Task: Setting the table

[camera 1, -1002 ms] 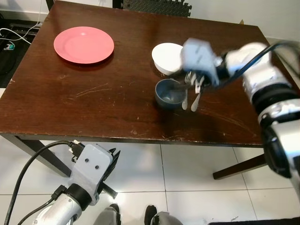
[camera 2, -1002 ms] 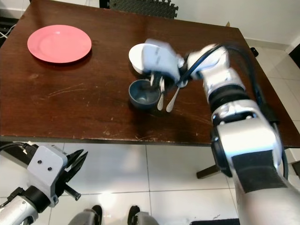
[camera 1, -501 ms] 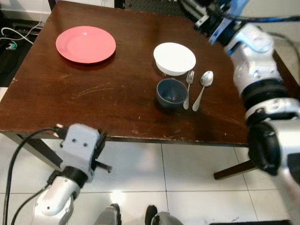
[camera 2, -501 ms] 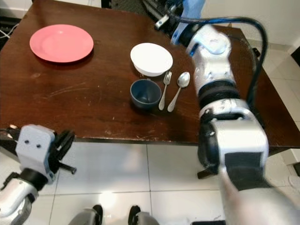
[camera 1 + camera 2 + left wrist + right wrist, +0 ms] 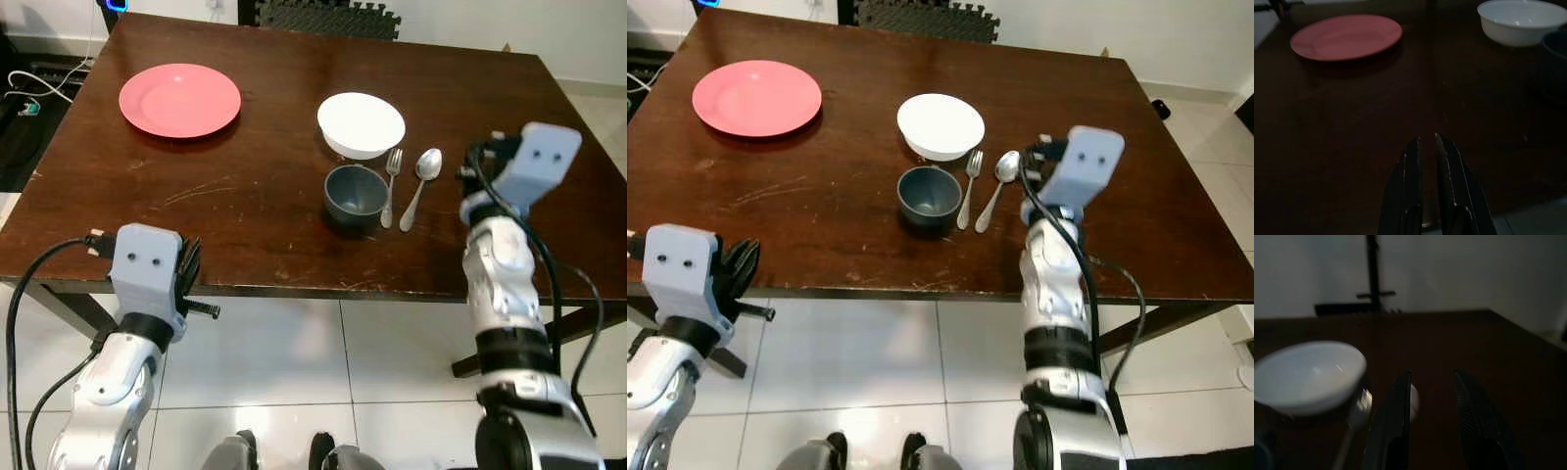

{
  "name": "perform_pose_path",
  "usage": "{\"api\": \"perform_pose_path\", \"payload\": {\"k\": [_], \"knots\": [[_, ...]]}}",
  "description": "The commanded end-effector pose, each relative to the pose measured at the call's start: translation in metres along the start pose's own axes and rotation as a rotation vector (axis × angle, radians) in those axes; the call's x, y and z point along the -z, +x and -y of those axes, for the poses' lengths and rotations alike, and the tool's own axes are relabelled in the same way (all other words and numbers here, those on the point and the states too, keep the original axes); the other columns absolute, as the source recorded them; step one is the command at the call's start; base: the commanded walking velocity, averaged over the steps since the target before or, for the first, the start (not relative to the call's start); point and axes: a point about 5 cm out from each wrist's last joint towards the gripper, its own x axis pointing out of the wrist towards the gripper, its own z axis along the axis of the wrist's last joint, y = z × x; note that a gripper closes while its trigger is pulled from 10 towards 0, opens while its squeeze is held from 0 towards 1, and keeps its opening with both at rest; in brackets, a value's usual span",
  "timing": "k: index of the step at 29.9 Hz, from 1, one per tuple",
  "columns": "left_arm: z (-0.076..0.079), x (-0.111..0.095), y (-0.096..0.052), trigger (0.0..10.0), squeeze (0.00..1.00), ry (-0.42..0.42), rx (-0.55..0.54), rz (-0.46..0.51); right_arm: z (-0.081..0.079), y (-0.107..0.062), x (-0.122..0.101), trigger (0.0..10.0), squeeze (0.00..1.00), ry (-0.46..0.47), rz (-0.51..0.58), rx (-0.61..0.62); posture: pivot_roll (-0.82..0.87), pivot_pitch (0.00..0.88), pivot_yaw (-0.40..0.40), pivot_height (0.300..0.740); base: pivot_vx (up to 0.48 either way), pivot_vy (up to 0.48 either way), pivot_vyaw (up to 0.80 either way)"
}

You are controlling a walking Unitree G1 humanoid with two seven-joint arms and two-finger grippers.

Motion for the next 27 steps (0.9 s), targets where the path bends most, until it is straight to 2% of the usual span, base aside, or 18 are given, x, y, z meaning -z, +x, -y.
{"api": "perform_pose_path", "payload": {"k": [1, 7, 14, 27], "knots": [[-0.001, 0.008, 0.000, 10.0, 0.00, -0.008, -0.012, -0.038, 0.004, -0.002, -0.002, 10.0, 0.00, 0.014, -0.003, 0.023, 0.13, 0.165, -0.005, 0.740, 0.000, 0.000, 0.00], [-0.004, 0.009, 0.002, 10.0, 0.00, 0.011, -0.038, -0.037, 0.000, -0.006, -0.004, 10.0, 0.00, 0.011, -0.014, 0.007, 0.13, 0.164, -0.003, 0.740, 0.000, 0.000, 0.00], [-0.009, 0.013, 0.003, 10.0, 0.00, 0.023, -0.079, -0.046, -0.010, -0.014, -0.007, 10.0, 0.00, 0.002, -0.036, -0.025, 0.13, 0.168, -0.010, 0.740, 0.477, 0.000, 0.00], [-0.008, 0.015, 0.003, 10.0, 0.00, 0.037, -0.078, -0.047, -0.003, -0.014, -0.006, 10.0, 0.00, -0.011, -0.061, -0.009, 0.13, 0.165, -0.010, 0.740, 0.480, 0.000, 0.00]]}}
